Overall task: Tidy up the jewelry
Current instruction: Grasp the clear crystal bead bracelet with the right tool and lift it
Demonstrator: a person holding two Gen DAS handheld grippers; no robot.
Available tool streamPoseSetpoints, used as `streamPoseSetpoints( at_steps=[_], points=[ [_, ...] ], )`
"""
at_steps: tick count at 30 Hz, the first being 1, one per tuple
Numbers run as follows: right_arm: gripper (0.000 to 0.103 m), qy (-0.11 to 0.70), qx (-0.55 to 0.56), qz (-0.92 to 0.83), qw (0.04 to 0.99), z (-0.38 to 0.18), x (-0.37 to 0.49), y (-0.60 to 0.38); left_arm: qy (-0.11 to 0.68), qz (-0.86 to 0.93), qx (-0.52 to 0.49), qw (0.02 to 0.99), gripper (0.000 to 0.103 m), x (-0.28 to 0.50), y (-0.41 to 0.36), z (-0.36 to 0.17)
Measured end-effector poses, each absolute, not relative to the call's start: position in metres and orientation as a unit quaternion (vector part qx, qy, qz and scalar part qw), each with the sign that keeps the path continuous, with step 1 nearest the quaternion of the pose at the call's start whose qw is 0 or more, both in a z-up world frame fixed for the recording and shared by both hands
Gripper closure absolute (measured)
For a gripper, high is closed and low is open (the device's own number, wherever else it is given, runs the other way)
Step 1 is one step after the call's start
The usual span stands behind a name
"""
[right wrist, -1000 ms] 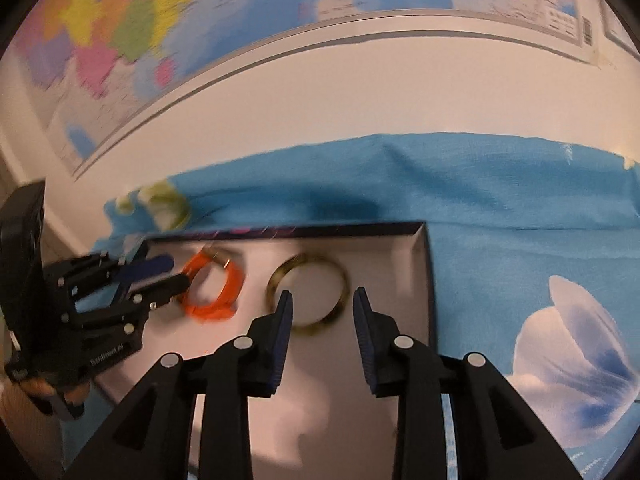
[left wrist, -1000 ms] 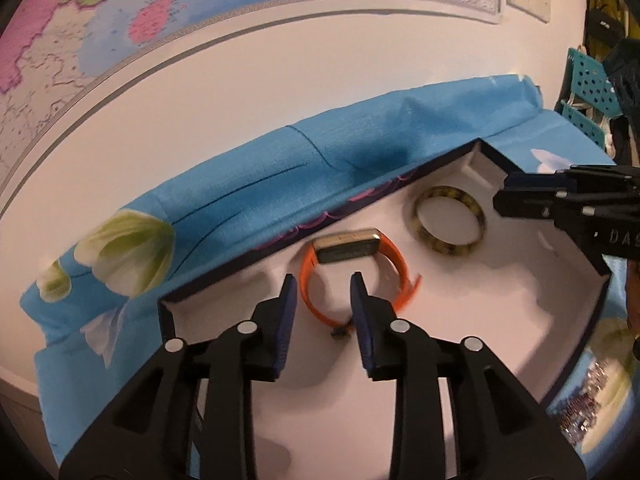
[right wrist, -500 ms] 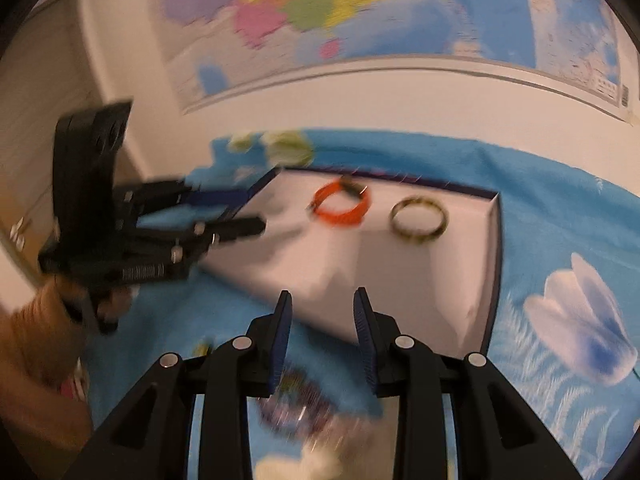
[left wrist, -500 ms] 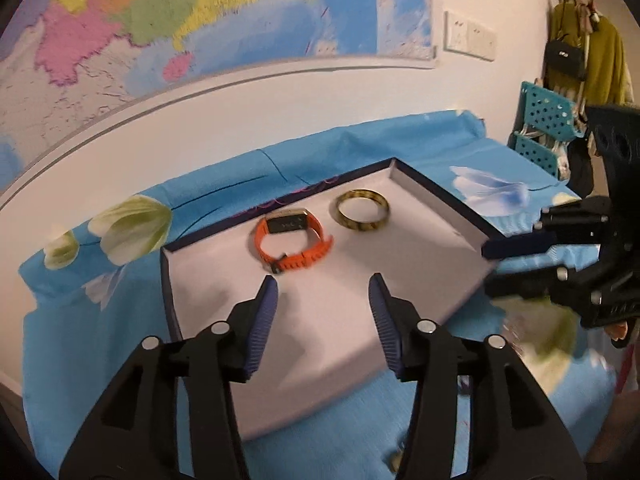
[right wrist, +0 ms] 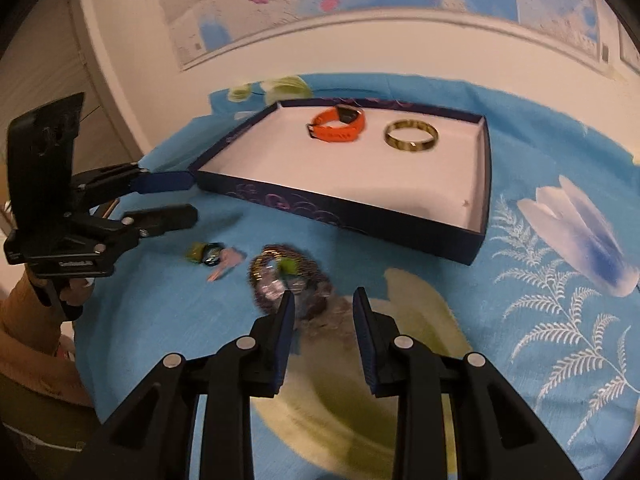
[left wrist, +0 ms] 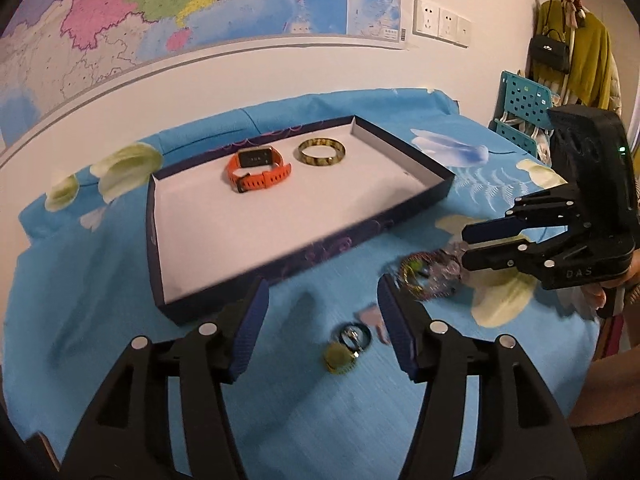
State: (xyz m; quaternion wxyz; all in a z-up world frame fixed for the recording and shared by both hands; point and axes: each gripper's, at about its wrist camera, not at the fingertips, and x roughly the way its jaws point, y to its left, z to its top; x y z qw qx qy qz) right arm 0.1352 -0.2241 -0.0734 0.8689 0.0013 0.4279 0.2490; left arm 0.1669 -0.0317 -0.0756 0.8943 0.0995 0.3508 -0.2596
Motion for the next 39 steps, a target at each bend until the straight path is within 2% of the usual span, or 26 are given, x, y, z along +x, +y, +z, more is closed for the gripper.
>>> streamPoseSetpoints(
  at_steps=[10, 11, 12, 13, 31, 37, 39],
  points=[
    [0.075, 0.418, -0.077, 0.254, 0.869, -0.076, 0.135, -0.185, 0.351, -0.254, 0.088, 0.897, 0.046, 0.152, -0.032, -0.079],
    [0.08, 0.42, -0.075, 0.253, 0.869, -0.078, 0.136, -0.186, 0.352, -0.253, 0.087, 0.897, 0.046, 0.151, -0.032, -0.079],
    [0.091, 0.423, -0.069, 0.257, 0.866, -0.079, 0.138, -0.187, 0.352, -0.251, 0.087, 0.898, 0.046, 0.149, -0.03, -0.08],
    [0.095, 0.424, -0.068, 0.257, 0.866, -0.08, 0.139, -0.187, 0.352, -0.249, 0.086, 0.898, 0.046, 0.148, -0.028, -0.08],
    [0.095, 0.352, 0.034, 0.248, 0.902, -0.022, 0.116, -0.235, 0.363, -0.283, 0.111, 0.881, 0.049, 0.128, -0.036, -0.096],
    [0.095, 0.353, 0.044, 0.247, 0.901, -0.024, 0.114, -0.236, 0.357, -0.306, 0.109, 0.876, 0.056, 0.127, -0.048, -0.092],
    [0.095, 0.355, 0.047, 0.247, 0.9, -0.025, 0.114, -0.235, 0.361, -0.316, 0.113, 0.87, 0.065, 0.127, -0.057, -0.094]
  ],
)
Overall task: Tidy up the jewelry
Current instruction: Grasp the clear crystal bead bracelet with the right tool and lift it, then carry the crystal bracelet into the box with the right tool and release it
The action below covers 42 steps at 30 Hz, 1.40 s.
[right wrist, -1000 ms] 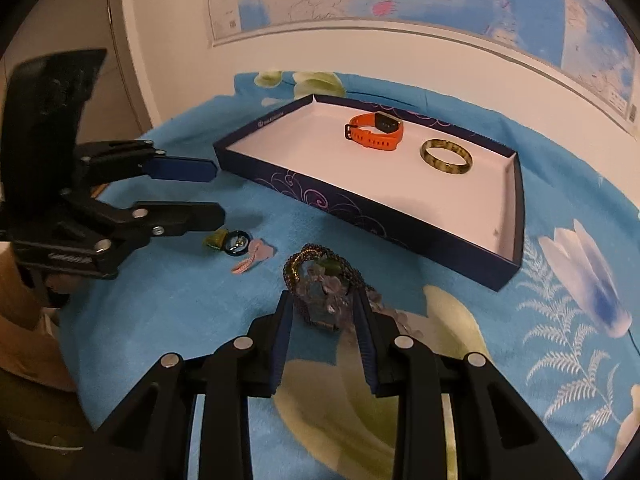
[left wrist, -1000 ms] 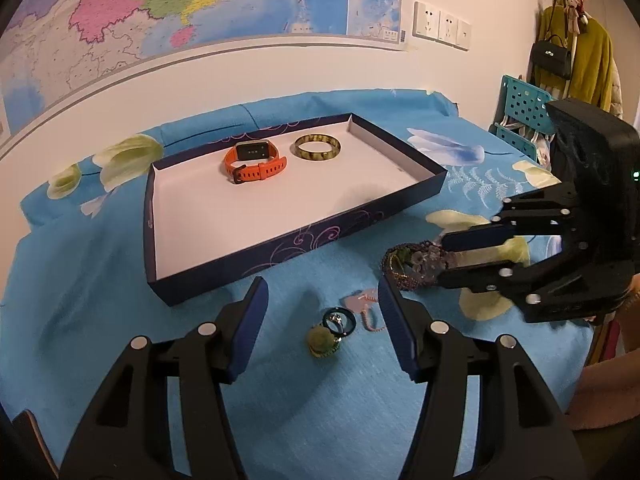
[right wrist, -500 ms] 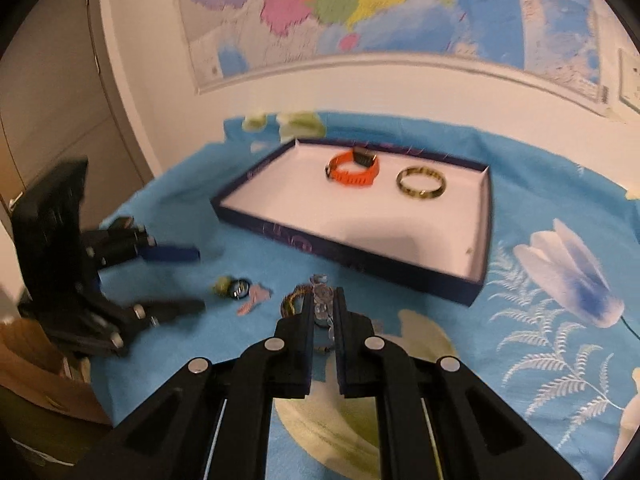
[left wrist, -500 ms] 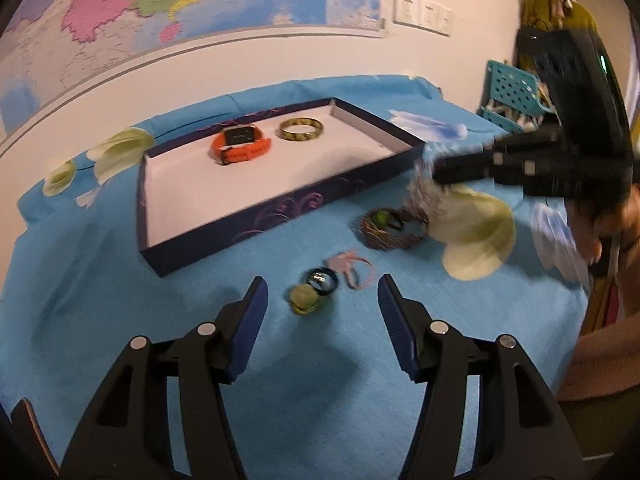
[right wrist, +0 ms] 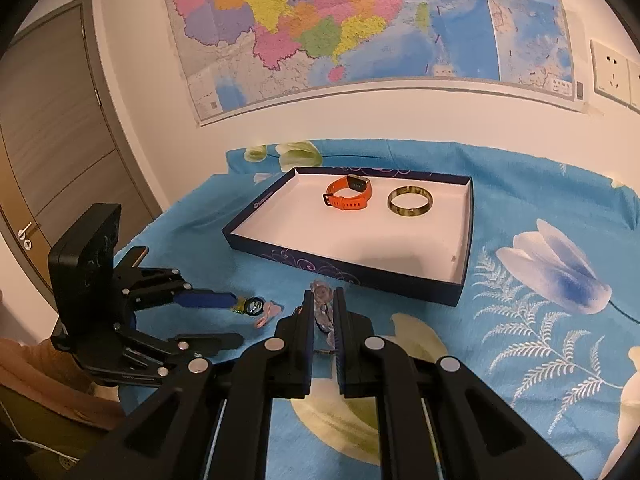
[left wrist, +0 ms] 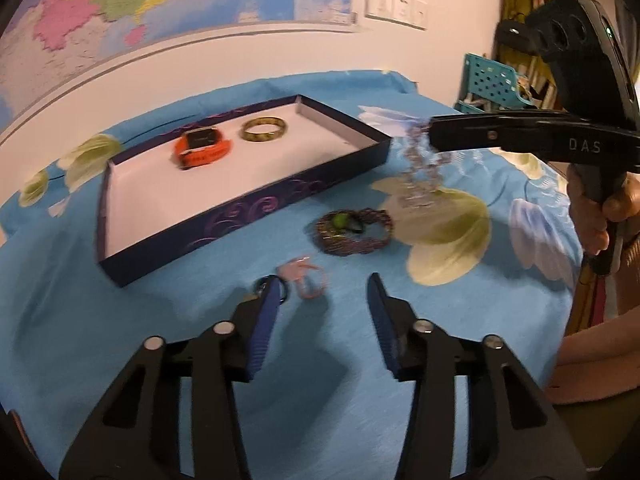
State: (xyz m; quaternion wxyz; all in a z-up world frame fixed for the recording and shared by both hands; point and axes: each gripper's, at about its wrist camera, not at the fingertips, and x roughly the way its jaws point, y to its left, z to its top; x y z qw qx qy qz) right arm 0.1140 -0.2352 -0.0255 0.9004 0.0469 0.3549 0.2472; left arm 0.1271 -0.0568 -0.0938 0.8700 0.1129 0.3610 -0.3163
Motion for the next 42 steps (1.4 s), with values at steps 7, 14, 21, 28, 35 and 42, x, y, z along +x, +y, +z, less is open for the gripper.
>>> streamPoseSetpoints(
  at_steps=[7, 14, 21, 28, 35, 42],
  points=[
    [0.095, 0.362, 0.053, 0.25, 0.897, -0.033, 0.113, -0.234, 0.388, -0.311, 0.111, 0.861, 0.073, 0.143, -0.073, -0.103],
    [0.095, 0.362, 0.059, 0.254, 0.895, -0.036, 0.114, -0.233, 0.417, -0.297, 0.08, 0.855, 0.096, 0.157, -0.066, -0.111],
    [0.095, 0.355, 0.066, 0.256, 0.897, -0.034, 0.114, -0.234, 0.407, -0.304, 0.061, 0.86, 0.098, 0.152, -0.061, -0.103],
    [0.095, 0.345, 0.075, 0.256, 0.9, -0.028, 0.115, -0.237, 0.393, -0.326, 0.034, 0.859, 0.099, 0.146, -0.052, -0.087],
    [0.095, 0.338, 0.078, 0.258, 0.902, -0.022, 0.119, -0.237, 0.379, -0.338, 0.014, 0.861, 0.099, 0.143, -0.044, -0.07],
    [0.095, 0.333, 0.079, 0.258, 0.903, -0.019, 0.123, -0.238, 0.366, -0.334, 0.015, 0.868, 0.099, 0.145, -0.038, -0.059]
  ],
)
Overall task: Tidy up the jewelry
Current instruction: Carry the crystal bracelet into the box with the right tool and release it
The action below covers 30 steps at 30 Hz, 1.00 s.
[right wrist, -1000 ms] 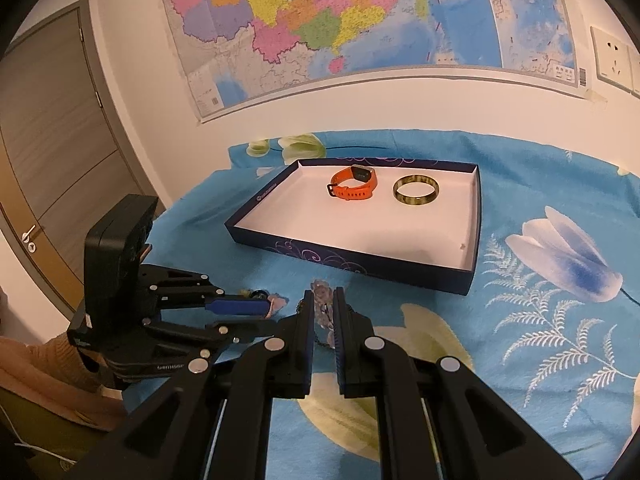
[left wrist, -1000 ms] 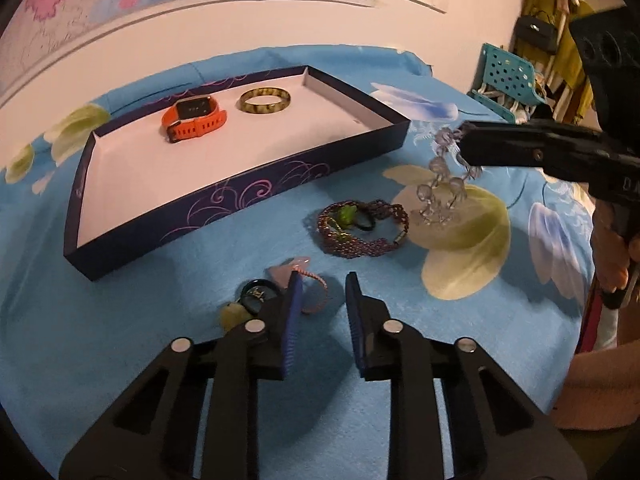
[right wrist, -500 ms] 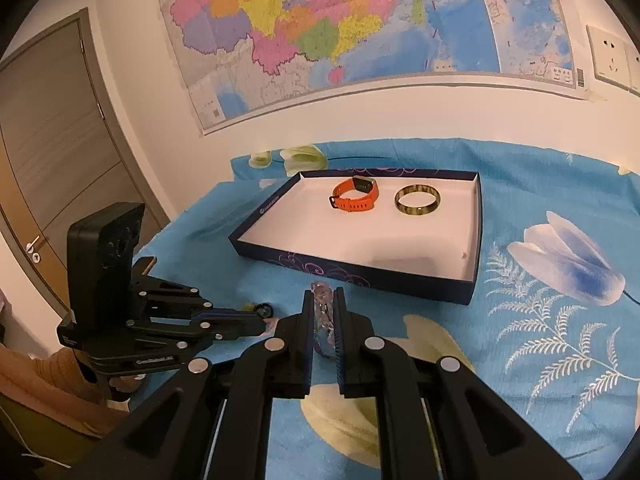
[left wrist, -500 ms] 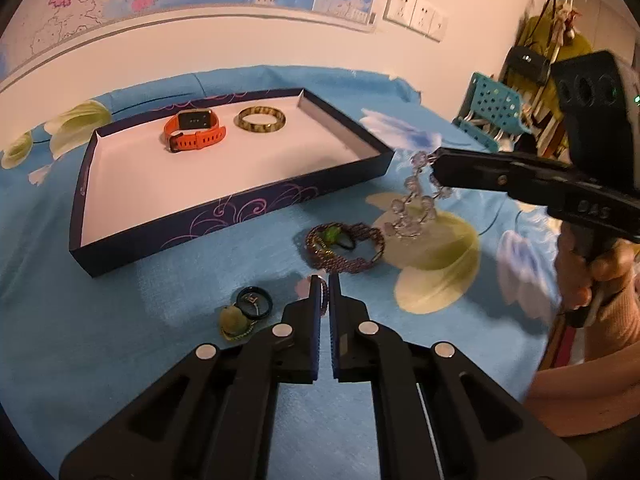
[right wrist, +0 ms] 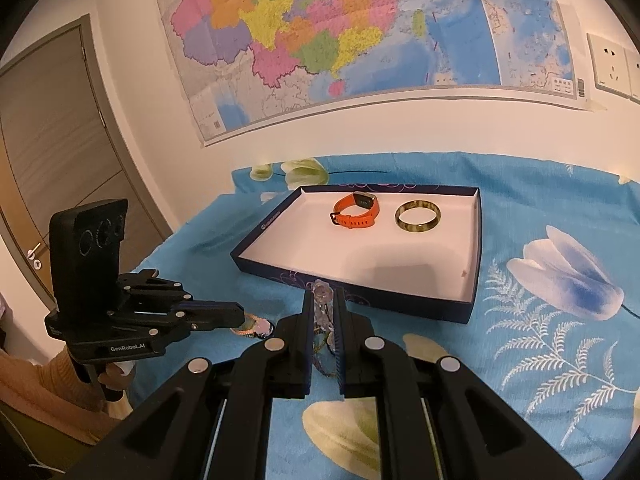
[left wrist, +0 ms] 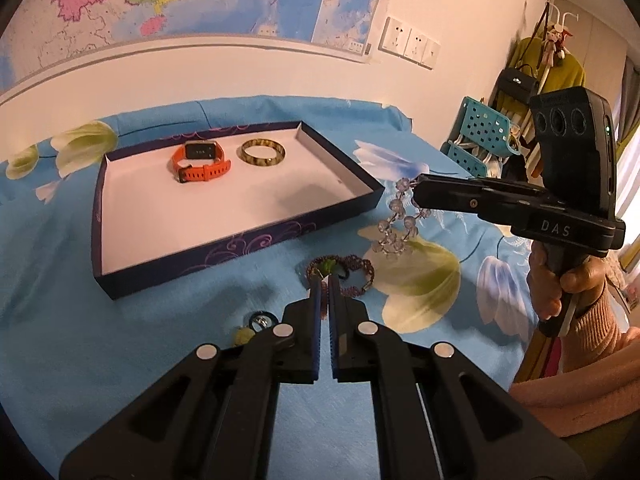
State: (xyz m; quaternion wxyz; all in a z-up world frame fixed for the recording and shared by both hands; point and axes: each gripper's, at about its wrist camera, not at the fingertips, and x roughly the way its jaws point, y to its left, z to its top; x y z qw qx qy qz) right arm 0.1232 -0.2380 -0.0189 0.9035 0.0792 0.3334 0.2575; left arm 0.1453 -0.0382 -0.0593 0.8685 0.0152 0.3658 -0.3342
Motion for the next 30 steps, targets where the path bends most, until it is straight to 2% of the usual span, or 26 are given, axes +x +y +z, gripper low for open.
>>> streamPoseSetpoints(
  at_steps=[15, 30],
  points=[
    [0.095, 0.316, 0.069, 0.249, 0.913, -0.004, 0.152, -0.237, 0.339, -0.309, 0.025, 0.888, 0.099, 0.175, -0.031, -0.035],
    [0.095, 0.322, 0.078, 0.215, 0.919, -0.009, 0.2, -0.245, 0.338, -0.293, 0.038, 0.893, 0.099, 0.213, -0.03, -0.033]
  ],
)
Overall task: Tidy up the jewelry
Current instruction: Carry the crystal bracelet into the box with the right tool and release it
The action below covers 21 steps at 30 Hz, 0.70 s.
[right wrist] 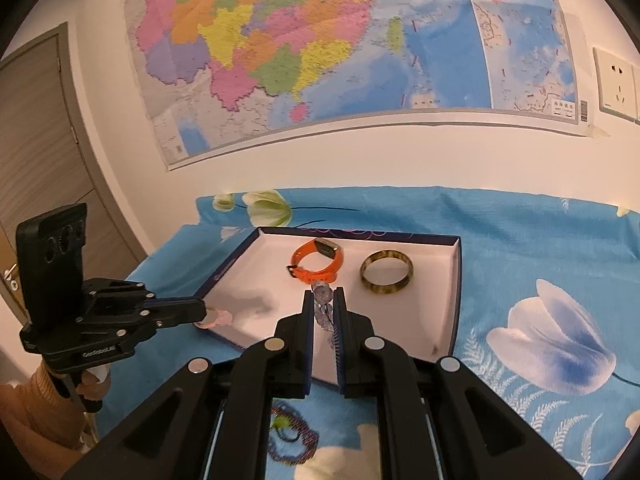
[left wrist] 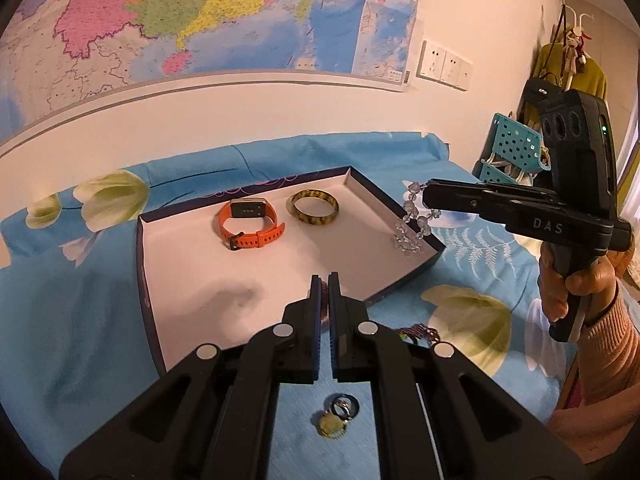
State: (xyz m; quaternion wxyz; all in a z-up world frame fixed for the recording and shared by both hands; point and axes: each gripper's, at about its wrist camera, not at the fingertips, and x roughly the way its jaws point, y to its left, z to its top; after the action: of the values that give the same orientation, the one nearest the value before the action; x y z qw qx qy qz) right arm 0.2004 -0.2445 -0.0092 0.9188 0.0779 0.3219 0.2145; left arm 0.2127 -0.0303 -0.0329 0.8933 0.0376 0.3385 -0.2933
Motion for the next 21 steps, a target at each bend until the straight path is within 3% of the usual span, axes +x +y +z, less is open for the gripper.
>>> streamPoseSetpoints(
  at_steps=[21],
  points=[
    [0.095, 0.346, 0.075, 0.185, 0.917, -0.025, 0.248, -0.242, 0.349, -0.277, 0.043, 0.894, 0.099, 0.261, -0.036, -0.042]
  ],
)
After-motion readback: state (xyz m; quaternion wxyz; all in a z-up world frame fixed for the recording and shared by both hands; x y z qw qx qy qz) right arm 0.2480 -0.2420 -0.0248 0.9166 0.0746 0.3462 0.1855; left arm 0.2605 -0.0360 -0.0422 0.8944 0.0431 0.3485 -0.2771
